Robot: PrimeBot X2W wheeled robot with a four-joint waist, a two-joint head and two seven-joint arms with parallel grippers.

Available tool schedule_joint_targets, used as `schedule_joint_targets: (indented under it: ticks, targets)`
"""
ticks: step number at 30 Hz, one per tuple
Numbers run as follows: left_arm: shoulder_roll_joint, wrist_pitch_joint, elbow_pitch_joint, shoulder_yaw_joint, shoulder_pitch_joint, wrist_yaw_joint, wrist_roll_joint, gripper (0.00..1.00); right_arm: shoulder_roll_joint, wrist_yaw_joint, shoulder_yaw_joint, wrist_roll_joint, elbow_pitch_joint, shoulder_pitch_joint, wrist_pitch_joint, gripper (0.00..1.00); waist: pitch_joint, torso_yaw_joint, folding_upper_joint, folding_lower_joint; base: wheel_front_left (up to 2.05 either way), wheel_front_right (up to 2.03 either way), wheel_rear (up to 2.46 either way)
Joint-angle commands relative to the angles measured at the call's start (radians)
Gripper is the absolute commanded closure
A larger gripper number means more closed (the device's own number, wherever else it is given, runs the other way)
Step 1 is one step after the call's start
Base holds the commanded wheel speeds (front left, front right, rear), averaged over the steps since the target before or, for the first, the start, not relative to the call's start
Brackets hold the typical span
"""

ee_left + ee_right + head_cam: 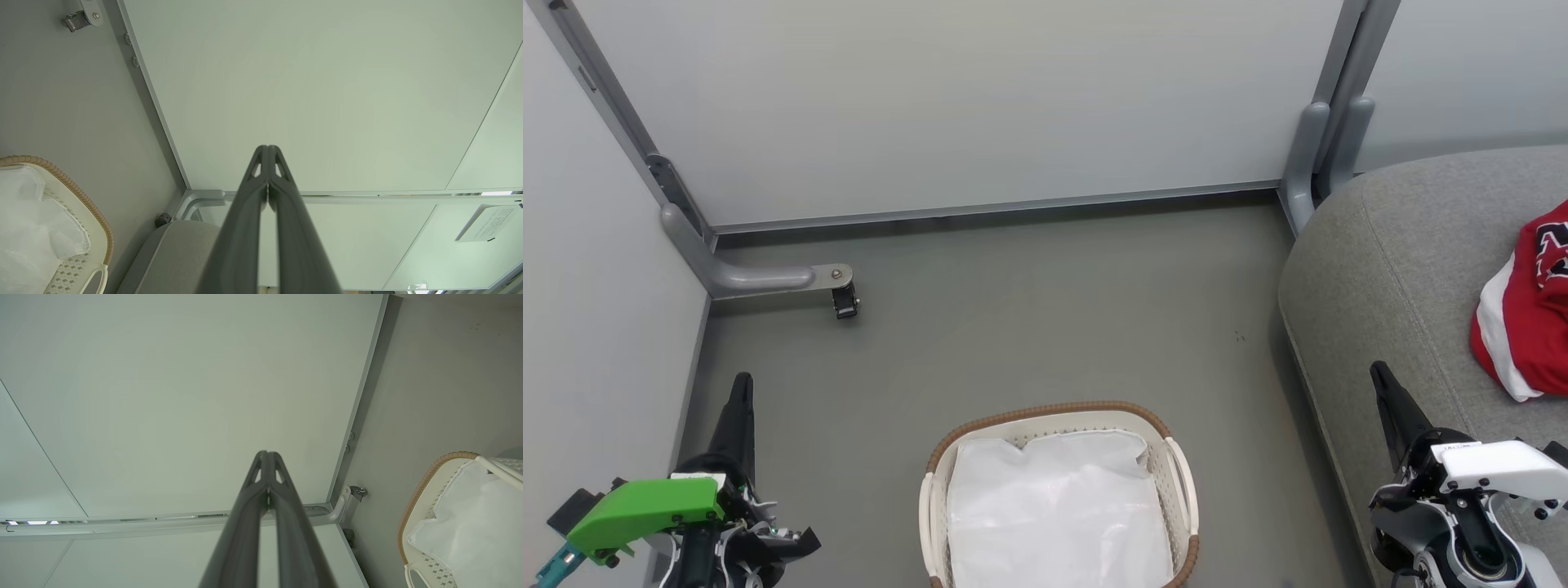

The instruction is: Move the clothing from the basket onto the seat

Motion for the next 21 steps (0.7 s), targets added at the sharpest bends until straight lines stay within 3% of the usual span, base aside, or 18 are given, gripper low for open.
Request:
schedule_joint_targets:
  ticks: [1, 21]
  targets:
    - [0.007, 0.005, -0.002, 0.003, 0.011, -0.004, -0.003, 1.0, -0.006, 0.0, -0.002, 0.004, -0.003, 0.012, 0.003, 1.0, 0.0, 0.0, 0.0, 0.0, 0.0, 0.0, 0.0]
    - [0.007, 0.005, -0.002, 0.002, 0.011, -0.004, -0.003, 1.0, -0.006, 0.0, -0.002, 0.004, -0.003, 0.012, 0.003, 1.0, 0.0, 0.0, 0.0, 0.0, 0.0, 0.0, 0.0]
